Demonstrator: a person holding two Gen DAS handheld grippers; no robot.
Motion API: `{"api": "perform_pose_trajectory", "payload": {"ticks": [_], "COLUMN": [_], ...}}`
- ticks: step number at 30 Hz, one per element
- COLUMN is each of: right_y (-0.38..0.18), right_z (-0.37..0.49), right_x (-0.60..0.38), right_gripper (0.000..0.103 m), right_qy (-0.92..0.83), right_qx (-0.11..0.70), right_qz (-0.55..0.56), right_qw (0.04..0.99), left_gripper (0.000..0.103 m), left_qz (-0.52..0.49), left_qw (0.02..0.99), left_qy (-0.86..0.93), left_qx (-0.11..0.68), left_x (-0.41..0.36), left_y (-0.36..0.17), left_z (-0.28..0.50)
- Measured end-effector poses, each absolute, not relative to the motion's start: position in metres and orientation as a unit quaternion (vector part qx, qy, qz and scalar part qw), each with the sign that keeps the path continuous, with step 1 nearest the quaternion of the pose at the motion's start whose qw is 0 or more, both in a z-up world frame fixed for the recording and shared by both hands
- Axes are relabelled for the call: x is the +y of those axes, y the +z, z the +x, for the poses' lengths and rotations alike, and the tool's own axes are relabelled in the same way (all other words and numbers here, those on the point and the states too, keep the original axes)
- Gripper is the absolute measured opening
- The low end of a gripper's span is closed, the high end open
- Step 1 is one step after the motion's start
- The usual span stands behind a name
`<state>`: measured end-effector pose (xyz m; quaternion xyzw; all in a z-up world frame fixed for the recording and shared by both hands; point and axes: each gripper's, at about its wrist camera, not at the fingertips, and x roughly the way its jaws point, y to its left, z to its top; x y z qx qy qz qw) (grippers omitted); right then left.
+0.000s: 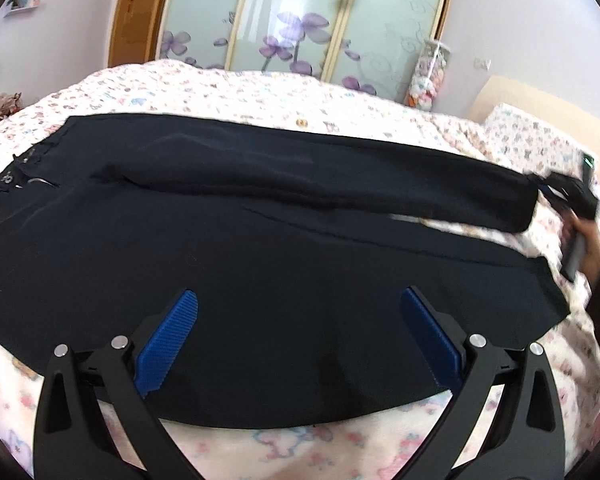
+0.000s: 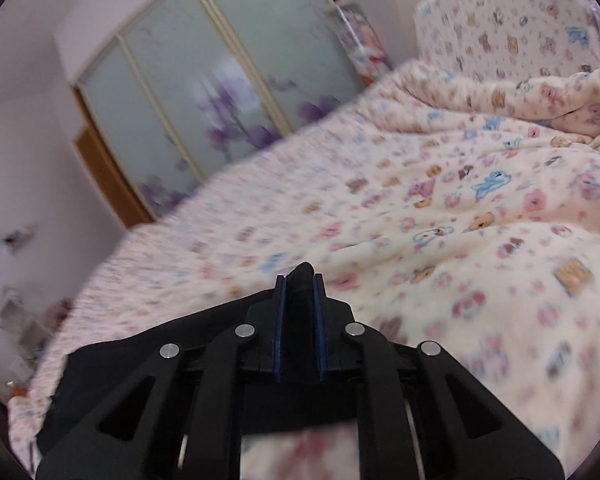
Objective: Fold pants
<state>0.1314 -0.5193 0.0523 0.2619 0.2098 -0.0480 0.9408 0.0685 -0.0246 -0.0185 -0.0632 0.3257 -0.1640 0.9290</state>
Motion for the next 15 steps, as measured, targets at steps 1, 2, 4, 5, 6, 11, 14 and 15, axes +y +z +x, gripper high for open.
{"api": "perform_pose_trajectory", "payload": {"ticks": [1,2,4,5,6,11,14,15], "right_y": [0.055,0.054,0.050,0.042,0.037,-0.005,-0.009,-0.006], "right_z": [0.105,0.086,0.055,0.032,0.019,-0.013,-0.015,-0.019], "right_x": [-0.513,-0.508,-0.496,-0.486,-0.479,-0.448,-0.440,-0.439], "right_gripper": [0.012,0.012,0.012,0.012,0.012,0.012,0.021,0.029], "right_qy": [-0.033,-0.023,-0.012,-0.010,-0.014,-0.068,-0.095,-0.104], "right_qx": [0.200,0.198,0.207,0.220,0.233,0.348,0.381,0.386], "right_qz": [0.268,0.274,0.281,0.279,0.273,0.229,0.221,0.227], "right_qw": [0.942,0.941,0.937,0.935,0.933,0.907,0.893,0.888], "left_gripper": [0.101,0.101,0.101,0.101,0.101,0.101,0.101,0.101], "left_qz": [-0.067,-0.068,-0.070,-0.071,-0.072,-0.077,-0.078,-0.080], "left_qw": [0.933,0.936,0.944,0.947,0.949,0.958,0.957,0.955], "left_qy": [-0.160,-0.156,-0.147,-0.143,-0.140,-0.120,-0.104,-0.100], "left_qx": [0.316,0.307,0.287,0.277,0.272,0.249,0.261,0.267], "left_x": [-0.023,-0.020,-0.017,-0.015,-0.014,-0.006,-0.003,-0.001], "left_y": [-0.015,-0.012,-0.005,-0.001,0.001,0.010,0.008,0.006], "left_z": [0.066,0.064,0.058,0.055,0.054,0.047,0.052,0.054]}}
